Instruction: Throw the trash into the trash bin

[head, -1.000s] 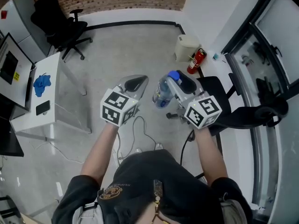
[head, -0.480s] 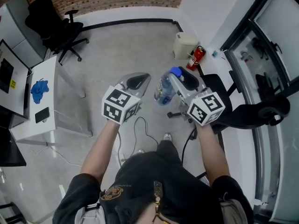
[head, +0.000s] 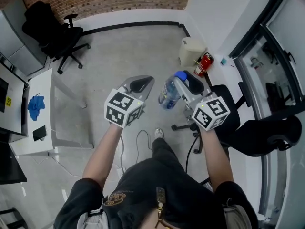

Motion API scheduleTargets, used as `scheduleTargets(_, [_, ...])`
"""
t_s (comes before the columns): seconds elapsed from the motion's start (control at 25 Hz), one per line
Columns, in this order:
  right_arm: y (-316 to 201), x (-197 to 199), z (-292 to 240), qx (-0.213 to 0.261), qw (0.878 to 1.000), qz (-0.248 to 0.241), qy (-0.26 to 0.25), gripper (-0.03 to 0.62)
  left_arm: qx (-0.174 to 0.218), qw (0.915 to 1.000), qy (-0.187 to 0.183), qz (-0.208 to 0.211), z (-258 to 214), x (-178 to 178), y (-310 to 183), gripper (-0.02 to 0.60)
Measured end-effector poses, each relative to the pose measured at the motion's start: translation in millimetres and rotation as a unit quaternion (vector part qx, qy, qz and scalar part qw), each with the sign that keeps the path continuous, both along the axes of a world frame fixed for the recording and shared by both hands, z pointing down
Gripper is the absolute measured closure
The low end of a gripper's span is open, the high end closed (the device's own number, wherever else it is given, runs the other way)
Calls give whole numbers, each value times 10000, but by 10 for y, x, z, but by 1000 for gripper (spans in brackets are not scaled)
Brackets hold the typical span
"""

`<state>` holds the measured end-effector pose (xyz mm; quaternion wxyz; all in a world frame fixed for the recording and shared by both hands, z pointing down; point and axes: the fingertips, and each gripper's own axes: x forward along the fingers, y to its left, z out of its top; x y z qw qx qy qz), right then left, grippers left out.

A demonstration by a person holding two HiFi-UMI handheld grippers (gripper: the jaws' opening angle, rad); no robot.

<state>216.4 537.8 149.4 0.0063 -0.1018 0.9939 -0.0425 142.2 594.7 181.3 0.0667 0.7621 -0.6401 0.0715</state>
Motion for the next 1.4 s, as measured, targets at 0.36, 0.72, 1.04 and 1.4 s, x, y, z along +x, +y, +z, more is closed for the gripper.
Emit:
scheduleTargets(0.36, [-1372,-406,31,2,9999,-137,-55,421,-163,9998,-106,-101,87,-382,-1410,575])
scheduleTargets(0.72, [-2483,-761,-130,-20,9999,1,-140,421,-184,9996,-200,-126,-45,-833,-2430,575])
scheduleTargets(1.04, [-3261,-1351,12,-10,9989,457,67,421,-167,9993,-39,339,107,-1514,-3289,575])
scheduleTargets(1.4, [-4138,-2276,125,-184,9896,1368,396,421,-366,9915,328,1204,315,-2491,-4248,575])
